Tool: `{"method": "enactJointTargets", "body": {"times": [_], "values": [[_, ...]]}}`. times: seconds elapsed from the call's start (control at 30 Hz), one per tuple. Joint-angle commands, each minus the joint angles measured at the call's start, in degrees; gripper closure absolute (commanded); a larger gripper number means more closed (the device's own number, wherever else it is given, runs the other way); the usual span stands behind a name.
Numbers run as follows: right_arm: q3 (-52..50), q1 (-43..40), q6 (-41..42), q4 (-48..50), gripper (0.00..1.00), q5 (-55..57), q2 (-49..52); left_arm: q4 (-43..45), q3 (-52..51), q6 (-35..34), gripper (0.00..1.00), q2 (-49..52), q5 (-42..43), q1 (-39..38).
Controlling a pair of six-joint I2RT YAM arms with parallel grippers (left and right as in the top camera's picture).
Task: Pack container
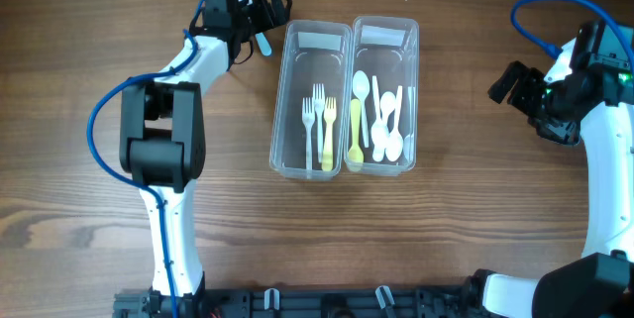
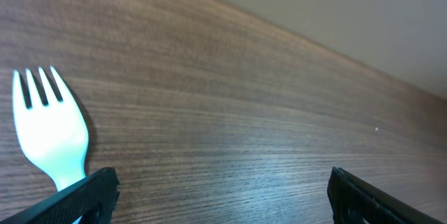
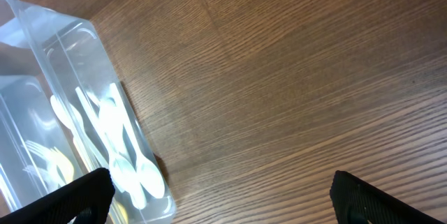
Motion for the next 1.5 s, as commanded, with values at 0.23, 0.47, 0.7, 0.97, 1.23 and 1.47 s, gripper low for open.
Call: {"method": "enactJointTargets", "body": {"times": [0.23, 0.47, 0.7, 0.97, 1.23, 1.47], "values": [[0.00, 0.04, -0.76, -1.16, 0.00, -0.70, 0.59, -8.72, 0.42, 0.66, 0.16, 3.28, -3.48, -0.13], [0.00, 0.04, -0.72, -1.11, 0.00, -0.72, 0.59, -23.87, 0.42, -3.85, 0.25, 0.33, -6.29, 2.45], [0.00, 0.04, -0.70, -0.85, 0.00, -0.72, 0.59, -40.48, 0.42, -3.32, 0.21, -6.64, -19.06, 2.86], [0.00, 0.04, -0.61, -0.57, 0.00, -0.70, 0.59, -46.31, 0.42, 9.73, 0.17, -18.45, -19.45, 0.94], [0.00, 0.04, -0.61, -0.31, 0.00, -0.72, 0.59, -42.14, 0.39, 20.79, 0.01, -27.82, -27.39, 1.18], [0.00, 0.04, -0.66, -0.33, 0.00, -0.70, 0.59, -38.07, 0.39, 28.17, 0.00, -18.93, -27.32, 1.53]]}}
